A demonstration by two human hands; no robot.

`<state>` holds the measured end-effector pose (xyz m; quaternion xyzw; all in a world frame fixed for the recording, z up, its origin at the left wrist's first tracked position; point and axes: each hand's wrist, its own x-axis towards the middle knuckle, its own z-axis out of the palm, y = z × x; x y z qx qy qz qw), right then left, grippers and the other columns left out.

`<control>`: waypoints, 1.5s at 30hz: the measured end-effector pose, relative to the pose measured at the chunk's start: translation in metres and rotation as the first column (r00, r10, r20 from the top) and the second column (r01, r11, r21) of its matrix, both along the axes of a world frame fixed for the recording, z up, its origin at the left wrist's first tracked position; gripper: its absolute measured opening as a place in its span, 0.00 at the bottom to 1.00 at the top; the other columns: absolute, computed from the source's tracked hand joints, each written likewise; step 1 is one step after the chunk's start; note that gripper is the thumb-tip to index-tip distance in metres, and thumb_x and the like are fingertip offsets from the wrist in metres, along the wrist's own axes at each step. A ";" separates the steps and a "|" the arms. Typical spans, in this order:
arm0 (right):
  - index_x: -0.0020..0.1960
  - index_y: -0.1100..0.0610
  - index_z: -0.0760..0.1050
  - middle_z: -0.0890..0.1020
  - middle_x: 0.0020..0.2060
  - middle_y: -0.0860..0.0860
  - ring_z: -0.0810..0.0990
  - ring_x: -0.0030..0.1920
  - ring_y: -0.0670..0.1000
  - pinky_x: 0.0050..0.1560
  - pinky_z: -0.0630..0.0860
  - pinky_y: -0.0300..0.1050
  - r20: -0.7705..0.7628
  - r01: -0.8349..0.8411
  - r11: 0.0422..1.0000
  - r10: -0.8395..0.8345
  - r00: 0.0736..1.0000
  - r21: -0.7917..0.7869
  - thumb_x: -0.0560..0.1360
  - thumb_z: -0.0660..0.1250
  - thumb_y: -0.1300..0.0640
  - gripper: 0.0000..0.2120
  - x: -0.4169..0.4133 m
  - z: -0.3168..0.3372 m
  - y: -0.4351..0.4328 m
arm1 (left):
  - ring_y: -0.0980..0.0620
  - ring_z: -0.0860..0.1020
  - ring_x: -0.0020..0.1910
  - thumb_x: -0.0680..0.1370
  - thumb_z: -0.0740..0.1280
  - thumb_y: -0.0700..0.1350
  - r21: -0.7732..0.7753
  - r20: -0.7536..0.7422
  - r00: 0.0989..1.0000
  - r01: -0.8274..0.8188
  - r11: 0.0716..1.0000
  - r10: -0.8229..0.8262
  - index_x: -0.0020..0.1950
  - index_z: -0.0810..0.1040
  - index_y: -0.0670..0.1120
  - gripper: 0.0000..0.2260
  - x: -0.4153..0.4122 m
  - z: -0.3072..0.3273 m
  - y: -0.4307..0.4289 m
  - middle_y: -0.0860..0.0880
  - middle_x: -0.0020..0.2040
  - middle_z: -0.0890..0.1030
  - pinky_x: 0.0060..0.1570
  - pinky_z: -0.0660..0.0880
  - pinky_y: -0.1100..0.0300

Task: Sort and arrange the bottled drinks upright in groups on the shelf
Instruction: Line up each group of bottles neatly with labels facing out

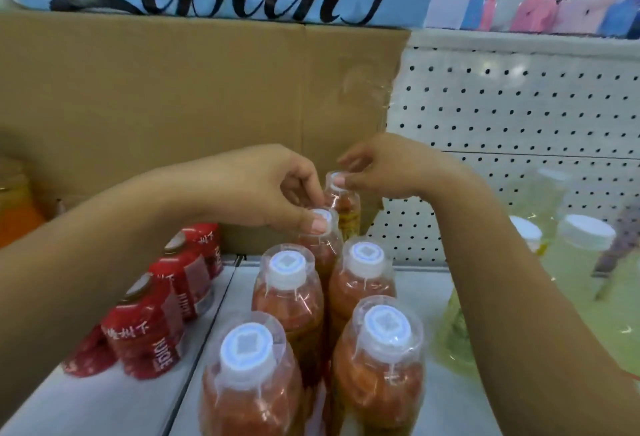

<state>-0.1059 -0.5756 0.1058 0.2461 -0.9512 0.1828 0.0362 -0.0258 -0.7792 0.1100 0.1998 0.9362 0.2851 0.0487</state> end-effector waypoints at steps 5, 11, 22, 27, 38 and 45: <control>0.56 0.49 0.83 0.83 0.50 0.45 0.80 0.50 0.44 0.43 0.74 0.39 0.021 0.010 0.979 -0.006 1.000 -0.204 0.74 0.73 0.41 0.15 -0.008 -0.019 -0.001 | 0.57 0.85 0.43 0.78 0.71 0.49 -0.066 -0.050 0.997 -0.062 0.996 0.059 0.59 0.82 0.56 0.09 -0.004 -0.006 0.005 0.58 0.46 0.86 0.46 0.82 0.60; 0.56 0.51 0.81 0.83 0.47 0.45 0.79 0.44 0.40 0.32 0.70 0.30 0.013 0.042 0.914 -0.041 0.999 -0.403 0.74 0.76 0.47 0.14 -0.015 -0.041 -0.005 | 0.61 0.84 0.41 0.80 0.69 0.47 -0.019 -0.109 0.964 -0.247 0.969 0.243 0.61 0.82 0.50 0.11 -0.024 -0.011 -0.001 0.61 0.38 0.84 0.38 0.75 0.75; 0.65 0.50 0.78 0.82 0.57 0.49 0.80 0.51 0.48 0.36 0.71 0.31 0.043 0.072 0.923 -0.060 0.997 -0.378 0.77 0.72 0.50 0.17 -0.018 -0.043 -0.009 | 0.56 0.83 0.48 0.81 0.68 0.42 0.001 -0.160 0.950 -0.270 0.963 0.267 0.67 0.79 0.48 0.14 -0.064 -0.023 -0.017 0.56 0.50 0.83 0.55 0.81 0.54; 0.63 0.50 0.78 0.81 0.54 0.48 0.77 0.41 0.40 0.26 0.69 0.29 0.022 0.098 0.919 -0.097 0.995 -0.383 0.75 0.75 0.51 0.17 -0.018 -0.042 -0.008 | 0.57 0.83 0.50 0.81 0.68 0.44 0.083 -0.129 0.971 -0.193 0.978 0.202 0.67 0.79 0.51 0.15 -0.068 -0.028 -0.019 0.51 0.53 0.84 0.49 0.80 0.66; 0.68 0.52 0.76 0.80 0.62 0.49 0.79 0.59 0.49 0.42 0.74 0.40 -0.004 0.101 0.941 -0.109 0.994 -0.324 0.74 0.74 0.44 0.25 0.003 -0.028 -0.003 | 0.54 0.83 0.56 0.80 0.70 0.42 0.315 -0.029 0.965 -0.240 0.918 0.262 0.64 0.80 0.49 0.13 -0.060 -0.036 -0.022 0.50 0.57 0.84 0.58 0.81 0.50; 0.53 0.40 0.83 0.86 0.47 0.37 0.84 0.48 0.36 0.57 0.80 0.46 0.075 -0.232 0.944 0.256 0.964 -0.235 0.64 0.72 0.33 0.20 0.064 0.014 0.023 | 0.64 0.82 0.52 0.76 0.71 0.50 0.271 -0.114 0.979 -0.130 0.954 0.166 0.58 0.84 0.53 0.11 0.024 -0.002 -0.009 0.58 0.52 0.86 0.51 0.75 0.74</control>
